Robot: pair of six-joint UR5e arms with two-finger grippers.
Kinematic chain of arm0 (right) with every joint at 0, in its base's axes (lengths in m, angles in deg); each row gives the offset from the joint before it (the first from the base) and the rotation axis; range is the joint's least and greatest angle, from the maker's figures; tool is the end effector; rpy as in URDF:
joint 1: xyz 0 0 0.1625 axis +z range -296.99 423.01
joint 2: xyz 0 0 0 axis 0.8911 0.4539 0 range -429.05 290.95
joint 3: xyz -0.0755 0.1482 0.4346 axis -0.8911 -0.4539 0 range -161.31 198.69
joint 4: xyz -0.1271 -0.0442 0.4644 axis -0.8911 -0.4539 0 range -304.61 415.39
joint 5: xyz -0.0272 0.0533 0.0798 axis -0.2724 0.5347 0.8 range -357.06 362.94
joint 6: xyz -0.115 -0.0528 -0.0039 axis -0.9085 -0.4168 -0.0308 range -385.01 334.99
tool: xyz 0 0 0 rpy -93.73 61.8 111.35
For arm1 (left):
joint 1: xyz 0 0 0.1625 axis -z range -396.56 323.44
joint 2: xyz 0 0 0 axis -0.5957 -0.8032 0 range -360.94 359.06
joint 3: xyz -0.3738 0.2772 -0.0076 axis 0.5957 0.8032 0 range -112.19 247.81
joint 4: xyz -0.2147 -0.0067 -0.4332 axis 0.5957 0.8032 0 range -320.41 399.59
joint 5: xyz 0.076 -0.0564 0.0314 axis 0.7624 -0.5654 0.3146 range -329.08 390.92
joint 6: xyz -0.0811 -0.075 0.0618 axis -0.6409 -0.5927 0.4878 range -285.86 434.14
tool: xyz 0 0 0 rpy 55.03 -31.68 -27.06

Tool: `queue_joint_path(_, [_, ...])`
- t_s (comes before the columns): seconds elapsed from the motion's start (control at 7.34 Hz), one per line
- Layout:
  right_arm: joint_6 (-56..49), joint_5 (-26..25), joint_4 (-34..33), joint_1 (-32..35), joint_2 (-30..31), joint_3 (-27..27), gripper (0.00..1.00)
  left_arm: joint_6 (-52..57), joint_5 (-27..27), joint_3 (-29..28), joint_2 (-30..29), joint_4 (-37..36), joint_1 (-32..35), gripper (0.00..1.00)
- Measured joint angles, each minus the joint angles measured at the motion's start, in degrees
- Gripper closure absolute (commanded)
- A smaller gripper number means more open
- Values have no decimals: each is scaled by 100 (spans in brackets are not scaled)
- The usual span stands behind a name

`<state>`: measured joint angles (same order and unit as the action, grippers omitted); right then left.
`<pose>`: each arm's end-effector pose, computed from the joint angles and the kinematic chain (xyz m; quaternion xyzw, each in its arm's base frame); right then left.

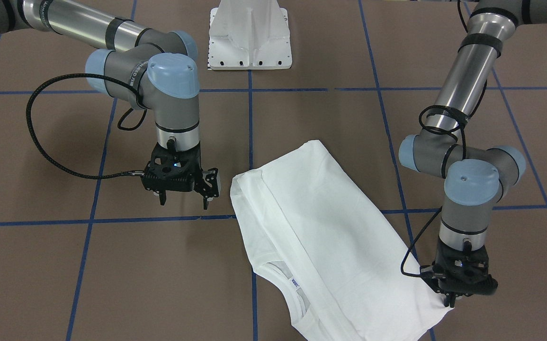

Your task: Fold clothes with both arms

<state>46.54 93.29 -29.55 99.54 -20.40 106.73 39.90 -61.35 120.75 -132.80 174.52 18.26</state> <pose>-0.5851 -0.5985 0.2375 0.1721 -0.3369 0.1444 0.9144 0.4337 -0.8379 0.4759 0.3354 0.2542 0.0158 0.9070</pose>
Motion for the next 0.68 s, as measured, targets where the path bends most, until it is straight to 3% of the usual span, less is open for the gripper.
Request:
queue_joint_path(0.41, [1337,-452,882,-396,-126,-361,8,-11,-452,605,410,246,42,0])
queue_joint_path(0.68, [1825,-869,1503,-650,-544,-1188,22,-67,-512,849,572,273,46,0])
